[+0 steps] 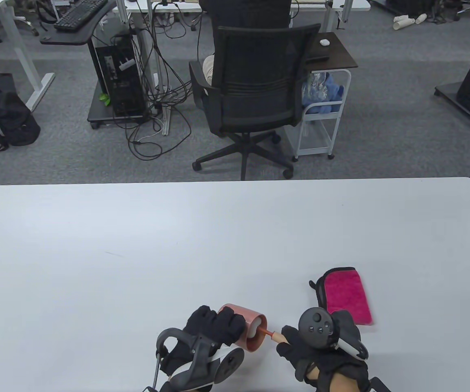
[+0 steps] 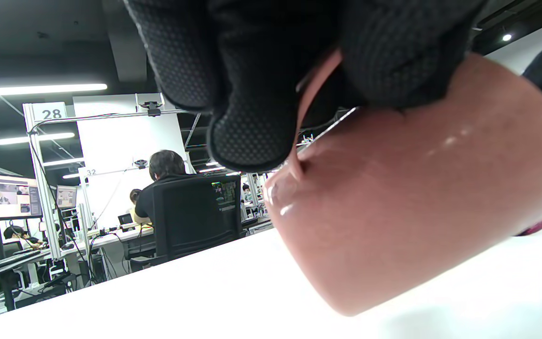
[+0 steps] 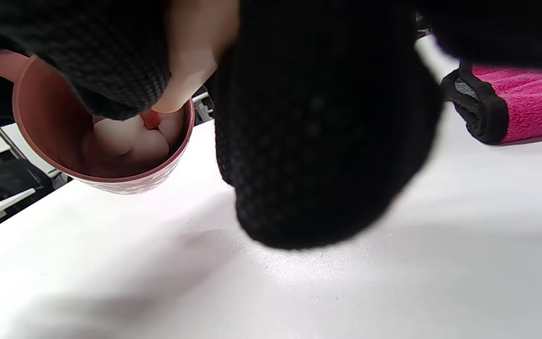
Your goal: Brush the water cup with the cup brush
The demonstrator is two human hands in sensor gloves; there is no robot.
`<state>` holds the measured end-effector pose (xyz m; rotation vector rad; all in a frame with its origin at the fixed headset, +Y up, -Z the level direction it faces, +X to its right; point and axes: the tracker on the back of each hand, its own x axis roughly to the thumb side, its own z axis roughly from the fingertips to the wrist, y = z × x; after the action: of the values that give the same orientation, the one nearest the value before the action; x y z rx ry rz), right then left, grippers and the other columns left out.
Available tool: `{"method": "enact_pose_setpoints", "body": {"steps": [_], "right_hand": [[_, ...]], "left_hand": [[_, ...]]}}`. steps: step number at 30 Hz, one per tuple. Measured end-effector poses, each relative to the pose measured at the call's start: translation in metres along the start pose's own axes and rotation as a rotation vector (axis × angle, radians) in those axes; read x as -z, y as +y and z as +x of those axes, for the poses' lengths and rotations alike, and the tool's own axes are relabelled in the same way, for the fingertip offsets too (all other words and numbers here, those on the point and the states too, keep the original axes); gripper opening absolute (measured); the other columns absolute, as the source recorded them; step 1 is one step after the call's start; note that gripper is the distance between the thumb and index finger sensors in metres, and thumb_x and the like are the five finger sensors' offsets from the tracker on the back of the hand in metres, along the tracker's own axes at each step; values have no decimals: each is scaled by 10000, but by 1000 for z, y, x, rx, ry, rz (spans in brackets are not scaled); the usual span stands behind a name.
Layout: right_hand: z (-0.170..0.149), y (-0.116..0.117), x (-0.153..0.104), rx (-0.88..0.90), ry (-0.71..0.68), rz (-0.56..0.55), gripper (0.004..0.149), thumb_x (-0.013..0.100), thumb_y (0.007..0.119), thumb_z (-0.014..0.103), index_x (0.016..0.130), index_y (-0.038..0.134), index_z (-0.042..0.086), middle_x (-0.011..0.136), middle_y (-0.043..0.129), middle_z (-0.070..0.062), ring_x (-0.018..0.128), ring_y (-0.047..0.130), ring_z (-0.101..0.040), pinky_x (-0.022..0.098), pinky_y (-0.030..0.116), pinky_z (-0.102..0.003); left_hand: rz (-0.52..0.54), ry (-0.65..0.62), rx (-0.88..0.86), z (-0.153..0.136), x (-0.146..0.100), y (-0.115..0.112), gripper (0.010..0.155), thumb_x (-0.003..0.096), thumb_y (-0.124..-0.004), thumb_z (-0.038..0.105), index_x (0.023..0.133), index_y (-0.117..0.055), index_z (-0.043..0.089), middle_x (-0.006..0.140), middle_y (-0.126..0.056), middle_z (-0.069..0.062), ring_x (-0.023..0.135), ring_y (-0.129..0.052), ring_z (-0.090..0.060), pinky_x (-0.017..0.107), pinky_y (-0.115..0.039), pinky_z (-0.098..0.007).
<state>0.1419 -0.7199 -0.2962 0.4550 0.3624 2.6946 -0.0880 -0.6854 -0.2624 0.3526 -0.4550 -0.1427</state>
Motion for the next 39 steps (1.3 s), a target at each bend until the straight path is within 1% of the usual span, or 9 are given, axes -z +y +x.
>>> {"method": "enact_pose_setpoints", "body": {"steps": [5, 13, 19, 24, 29, 32, 34, 37, 39], "right_hand": [[1, 3, 0, 4, 11, 18, 608, 450, 780, 491, 928, 750, 117, 518, 1005, -123, 87, 1059, -192, 66, 869, -348], [5, 11, 3, 5, 7, 79, 605, 452, 775, 491, 928, 745, 118, 517, 1000, -121, 87, 1057, -192, 65, 866, -349], [7, 13, 1, 1, -5, 98, 603, 452, 780, 483, 930, 744, 117, 519, 998, -130, 92, 1058, -204, 70, 863, -356], [8, 15, 1, 31, -23, 118, 603, 451, 783, 482, 929, 744, 116, 517, 998, -133, 90, 1057, -206, 67, 861, -355], [13, 17, 0, 46, -61, 118, 604, 451, 789, 477, 943, 735, 132, 517, 996, -134, 87, 1054, -208, 65, 858, -355], [18, 15, -3, 19, -96, 82, 603, 450, 791, 477, 945, 734, 136, 512, 998, -128, 79, 1052, -203, 60, 857, -350], [19, 14, -4, 19, -103, 79, 600, 449, 793, 478, 943, 739, 140, 508, 1002, -124, 75, 1051, -200, 58, 856, -347], [17, 14, -3, 28, -100, 90, 599, 449, 792, 480, 943, 742, 144, 511, 1003, -122, 76, 1051, -202, 60, 857, -346], [14, 13, -3, 31, -98, 86, 594, 448, 794, 477, 943, 748, 152, 514, 1004, -122, 79, 1051, -206, 62, 857, -347]], "left_hand": [[10, 4, 4, 0, -1, 0, 404, 387, -831, 443, 790, -815, 409, 837, -891, 83, 589, -1074, -188, 646, -823, -394], [4, 8, 12, -1, -1, 1, 406, 381, -830, 441, 786, -821, 408, 829, -899, 82, 577, -1077, -185, 646, -824, -389], [7, -1, 24, 1, -1, 1, 408, 380, -823, 446, 787, -816, 412, 831, -892, 84, 580, -1066, -184, 651, -814, -390], [5, -5, 34, 2, -1, 2, 409, 381, -824, 442, 789, -818, 408, 832, -892, 83, 590, -1060, -187, 657, -808, -390], [1, -5, 36, 2, -1, 2, 411, 384, -814, 437, 794, -815, 410, 835, -884, 79, 587, -1042, -187, 665, -794, -392], [0, -4, 34, 1, -1, 2, 412, 384, -813, 435, 795, -816, 412, 835, -885, 82, 594, -1040, -187, 669, -790, -391], [-28, 0, 10, 0, 0, 1, 413, 381, -818, 436, 794, -821, 415, 839, -889, 88, 616, -1039, -189, 681, -786, -389], [-96, -14, -30, 0, 2, -4, 414, 381, -818, 435, 794, -824, 417, 843, -892, 90, 635, -1029, -201, 686, -775, -406], [-120, -22, -30, 0, 3, -5, 415, 383, -820, 427, 798, -824, 413, 847, -892, 90, 644, -1026, -200, 690, -775, -402]]}}
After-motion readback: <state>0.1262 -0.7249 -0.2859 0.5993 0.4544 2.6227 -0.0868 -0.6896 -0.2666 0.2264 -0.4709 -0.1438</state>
